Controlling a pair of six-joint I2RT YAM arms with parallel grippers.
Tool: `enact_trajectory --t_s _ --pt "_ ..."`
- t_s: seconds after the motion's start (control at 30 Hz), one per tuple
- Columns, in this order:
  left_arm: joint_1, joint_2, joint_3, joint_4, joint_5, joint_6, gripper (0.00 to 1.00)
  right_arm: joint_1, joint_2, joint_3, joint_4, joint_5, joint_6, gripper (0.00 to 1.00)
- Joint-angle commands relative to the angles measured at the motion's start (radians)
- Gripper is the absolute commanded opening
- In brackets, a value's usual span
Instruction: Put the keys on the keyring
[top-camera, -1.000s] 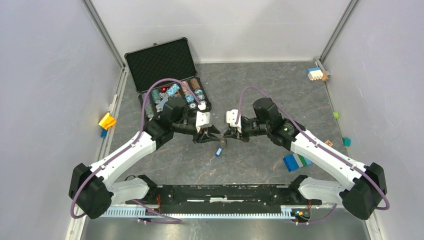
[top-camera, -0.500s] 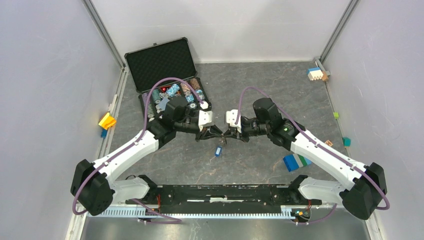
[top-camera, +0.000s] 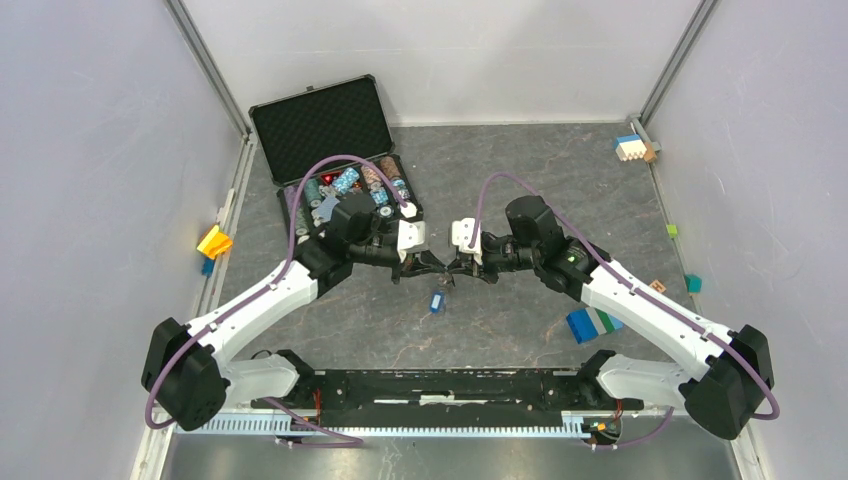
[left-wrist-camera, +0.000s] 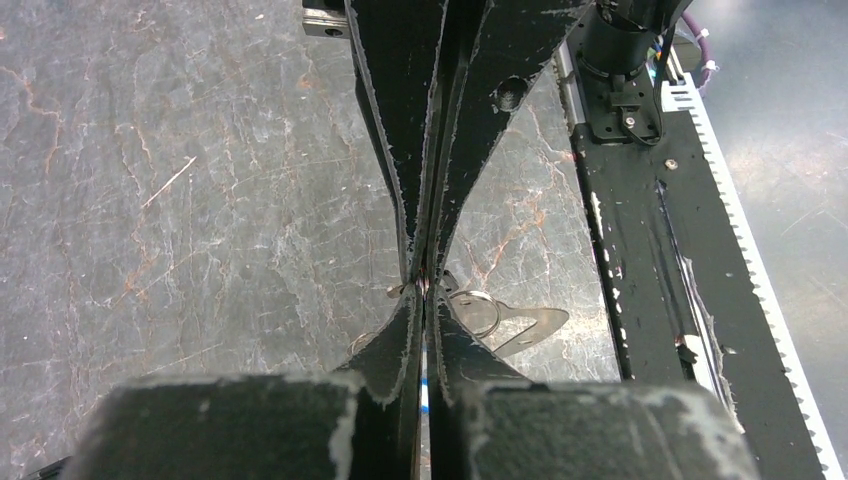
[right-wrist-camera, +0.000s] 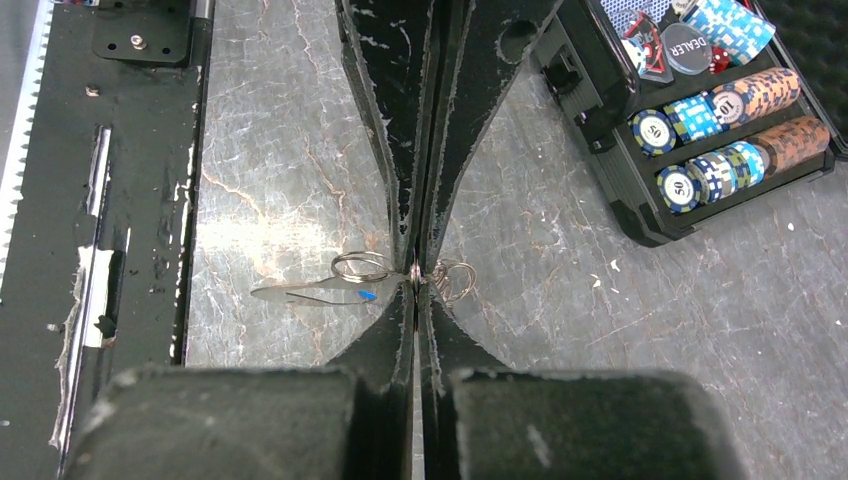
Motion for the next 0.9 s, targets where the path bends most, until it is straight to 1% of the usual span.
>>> enact_trajectory --t_s 0.0,0.13,0.17,0.2,0.23,0.27,0.33,0.4,0.53,0.77,0.87 --pt "-0.005 -0.031 -0.022 0.063 0.029 -0.024 0.02 0.006 -0.016 0.029 0.047 0.02 0.016 0.05" --pt "-0.003 -0.056 -0.046 0.083 0.039 -0.029 0.02 0.006 -0.034 0.011 0.061 0.017 0.019 0.28" --pt "-0.002 -0.059 -0.048 0.085 0.04 -0.026 0.02 0.006 -0.039 0.005 0.063 0.015 0.018 0.32" --pt "-0.001 -0.064 -0.05 0.084 0.041 -0.024 0.02 0.006 -0.048 0.0 0.065 0.013 0.016 0.4" --pt "-0.002 -0.067 -0.054 0.085 0.043 -0.02 0.02 0.005 -0.057 -0.006 0.065 0.011 0.013 0.44" --pt "0.0 -0.072 -0.058 0.087 0.048 -0.017 0.02 0.005 -0.066 -0.014 0.064 0.009 0.006 0.49" --pt "0.002 -0.081 -0.07 0.095 0.057 -0.017 0.02 0.0 -0.087 -0.031 0.068 0.006 -0.003 0.53" --pt "0.005 -0.094 -0.08 0.095 0.068 -0.017 0.02 -0.011 -0.108 -0.05 0.079 -0.009 -0.003 0.54" --pt "0.008 -0.106 -0.089 0.122 0.086 -0.014 0.02 -0.052 -0.123 -0.082 0.105 -0.118 0.014 0.54" --pt "0.008 -0.109 -0.09 0.13 0.129 -0.021 0.02 -0.06 -0.076 -0.082 0.104 -0.24 0.011 0.46" --pt "0.009 -0.11 -0.091 0.13 0.13 -0.02 0.02 -0.059 -0.063 -0.081 0.114 -0.254 0.013 0.44"
